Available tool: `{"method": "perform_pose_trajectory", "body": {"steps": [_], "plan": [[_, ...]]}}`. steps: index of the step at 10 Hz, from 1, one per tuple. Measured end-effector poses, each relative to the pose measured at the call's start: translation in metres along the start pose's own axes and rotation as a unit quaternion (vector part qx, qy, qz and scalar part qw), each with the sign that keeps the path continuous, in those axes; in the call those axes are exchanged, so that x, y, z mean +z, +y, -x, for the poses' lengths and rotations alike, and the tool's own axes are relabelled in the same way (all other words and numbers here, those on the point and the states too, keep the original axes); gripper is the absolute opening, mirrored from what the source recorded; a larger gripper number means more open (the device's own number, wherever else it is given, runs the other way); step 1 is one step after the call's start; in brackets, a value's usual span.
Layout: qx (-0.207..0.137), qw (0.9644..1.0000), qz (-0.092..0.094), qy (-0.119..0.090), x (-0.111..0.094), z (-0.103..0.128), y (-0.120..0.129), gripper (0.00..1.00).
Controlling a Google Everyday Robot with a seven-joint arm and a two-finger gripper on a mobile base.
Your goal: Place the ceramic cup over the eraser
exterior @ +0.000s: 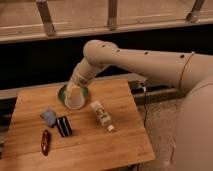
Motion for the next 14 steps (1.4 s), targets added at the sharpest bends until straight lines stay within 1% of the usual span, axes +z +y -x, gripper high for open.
{"method": "perform_pose_trajectory", "body": {"steps": [1,2,3,4,5,6,8,11,12,14], "plan": [[0.003,1.0000,0.002,-0.001,0.001,-0.002,0.000,0.00],[0.002,0.9999,0.013,0.003,0.003,-0.004,0.001,0.00],[-0.008,0.9991,0.040,0.008,0.016,0.000,0.006,0.00],[-0.018,0.9984,0.052,0.012,0.023,0.008,0.011,0.00],[-0.027,0.9972,0.066,0.021,0.027,0.018,0.016,0.00],[-0.028,0.9967,0.072,0.023,0.029,0.021,0.018,0.00],[-0.027,0.9968,0.071,0.025,0.028,0.017,0.017,0.00],[-0.036,0.9963,0.075,0.021,0.031,0.022,0.023,0.00],[-0.039,0.9961,0.077,0.020,0.033,0.025,0.027,0.00],[-0.052,0.9948,0.087,0.015,0.042,0.035,0.039,0.00]]}}
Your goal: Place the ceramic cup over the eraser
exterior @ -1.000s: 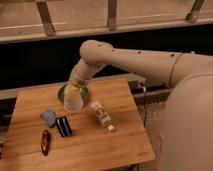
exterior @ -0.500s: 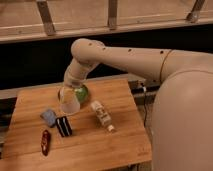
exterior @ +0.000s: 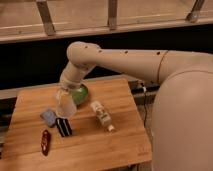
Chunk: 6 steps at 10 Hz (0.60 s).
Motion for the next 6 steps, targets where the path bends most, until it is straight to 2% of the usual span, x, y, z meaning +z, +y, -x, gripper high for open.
{"method": "perform_pose_trajectory", "body": {"steps": [6], "plan": [[-0.023,0.9995,0.016,-0.015,0.0137,0.0114,0.0073,0.00]]}}
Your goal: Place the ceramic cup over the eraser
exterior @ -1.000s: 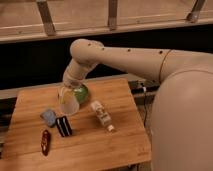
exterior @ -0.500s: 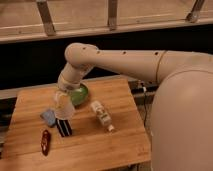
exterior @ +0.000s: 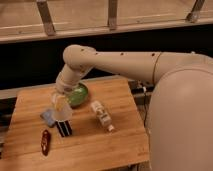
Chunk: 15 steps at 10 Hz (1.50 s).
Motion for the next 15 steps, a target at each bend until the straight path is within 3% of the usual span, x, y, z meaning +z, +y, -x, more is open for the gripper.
{"method": "perform_pose_trajectory", "body": {"steps": [11,12,15], "plan": [[-0.012,0.9999,0.005,-0.010,0.008,0.005,0.031,0.00],[-0.012,0.9999,0.005,-0.010,0.008,0.004,0.031,0.03],[-0.012,0.9999,0.005,-0.010,0.008,0.004,0.031,0.34]]}}
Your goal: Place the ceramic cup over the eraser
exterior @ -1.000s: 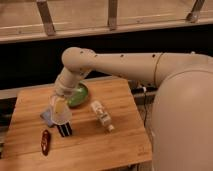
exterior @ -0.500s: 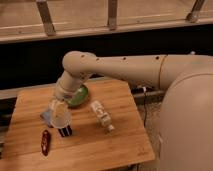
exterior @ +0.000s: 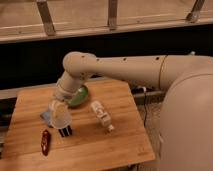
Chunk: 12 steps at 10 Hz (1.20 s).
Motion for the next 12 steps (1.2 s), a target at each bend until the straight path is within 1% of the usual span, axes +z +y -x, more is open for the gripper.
{"method": "perform_pose_trajectory", "body": {"steps": [2,3,4,5,12], "plan": [[0.000,1.0000,0.000,0.000,-0.0001,-0.0001,0.0000,0.54],[0.000,1.0000,0.000,0.000,-0.0001,-0.0001,0.0000,0.62],[0.000,1.0000,0.000,0.000,-0.0001,-0.0001,0.0000,0.74],[0.000,1.0000,0.000,0.000,-0.0001,-0.0001,-0.0001,0.79],[0.000,1.0000,0.000,0.000,-0.0004,0.0000,-0.0002,0.80]]}}
